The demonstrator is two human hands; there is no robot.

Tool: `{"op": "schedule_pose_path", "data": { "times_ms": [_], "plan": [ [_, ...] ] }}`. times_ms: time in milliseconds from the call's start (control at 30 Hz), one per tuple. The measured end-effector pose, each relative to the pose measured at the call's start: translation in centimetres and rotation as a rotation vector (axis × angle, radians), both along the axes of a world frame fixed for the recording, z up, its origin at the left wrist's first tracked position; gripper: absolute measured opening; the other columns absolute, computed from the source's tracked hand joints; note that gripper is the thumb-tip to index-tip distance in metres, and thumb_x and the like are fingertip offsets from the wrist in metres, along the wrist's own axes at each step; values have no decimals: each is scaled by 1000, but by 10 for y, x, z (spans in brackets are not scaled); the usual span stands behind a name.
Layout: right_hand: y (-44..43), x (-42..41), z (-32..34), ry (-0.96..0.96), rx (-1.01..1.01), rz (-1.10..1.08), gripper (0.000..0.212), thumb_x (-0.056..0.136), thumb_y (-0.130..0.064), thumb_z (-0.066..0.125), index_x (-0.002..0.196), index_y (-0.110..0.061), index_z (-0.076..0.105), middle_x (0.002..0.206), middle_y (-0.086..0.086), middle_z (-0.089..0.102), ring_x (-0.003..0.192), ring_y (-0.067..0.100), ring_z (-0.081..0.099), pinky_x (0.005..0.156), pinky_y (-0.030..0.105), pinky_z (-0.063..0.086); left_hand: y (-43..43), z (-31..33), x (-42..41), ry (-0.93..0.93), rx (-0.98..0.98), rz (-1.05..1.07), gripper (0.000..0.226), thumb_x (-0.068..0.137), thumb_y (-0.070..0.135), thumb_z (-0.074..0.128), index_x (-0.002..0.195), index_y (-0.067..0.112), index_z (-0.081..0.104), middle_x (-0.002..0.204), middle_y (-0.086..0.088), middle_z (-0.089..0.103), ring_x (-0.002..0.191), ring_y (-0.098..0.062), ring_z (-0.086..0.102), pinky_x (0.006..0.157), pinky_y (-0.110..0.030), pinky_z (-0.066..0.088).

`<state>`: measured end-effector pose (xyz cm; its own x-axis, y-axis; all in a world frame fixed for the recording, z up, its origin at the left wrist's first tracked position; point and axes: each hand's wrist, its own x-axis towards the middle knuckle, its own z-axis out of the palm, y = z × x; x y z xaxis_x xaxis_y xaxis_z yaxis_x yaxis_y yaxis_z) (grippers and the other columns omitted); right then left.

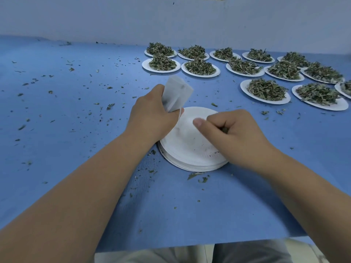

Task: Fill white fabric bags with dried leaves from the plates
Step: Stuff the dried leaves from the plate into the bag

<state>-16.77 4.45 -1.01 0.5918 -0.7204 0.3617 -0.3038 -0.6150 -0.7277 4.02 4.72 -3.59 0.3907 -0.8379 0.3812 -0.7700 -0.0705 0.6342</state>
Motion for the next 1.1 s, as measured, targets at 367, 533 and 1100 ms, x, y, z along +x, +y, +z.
{"op": "schedule_pose_path", "data": {
  "times_ms": [367, 533, 1100],
  "plan": [
    [-41, 51, 72, -1010, 818, -252, 42, 105, -30, 56, 67, -15, 44, 52, -2, 48, 47, 13, 39, 46, 25, 29, 8, 16, -6, -249, -132, -57, 23, 83, 32, 66, 101, 25, 53, 82, 9, 55, 75, -23, 52, 57, -32, 34],
    [-43, 84, 71, -846, 741, -262, 70, 104, -33, 54, 36, -19, 53, 51, -3, 60, 57, 17, 57, 60, 30, 47, 10, 18, -4, -206, -195, -53, 25, 81, 28, 66, 92, 27, 44, 73, 11, 49, 68, -22, 50, 52, -29, 34],
    [-38, 98, 57, -479, 260, -186, 37, 103, 2, 42, 114, -28, 61, 124, -13, 67, 120, -4, 60, 97, 14, 47, 6, 16, -6, 16, -173, -19, 25, 76, 46, 60, 78, 30, 40, 70, 8, 54, 67, -11, 51, 54, -31, 35]
  ]
}}
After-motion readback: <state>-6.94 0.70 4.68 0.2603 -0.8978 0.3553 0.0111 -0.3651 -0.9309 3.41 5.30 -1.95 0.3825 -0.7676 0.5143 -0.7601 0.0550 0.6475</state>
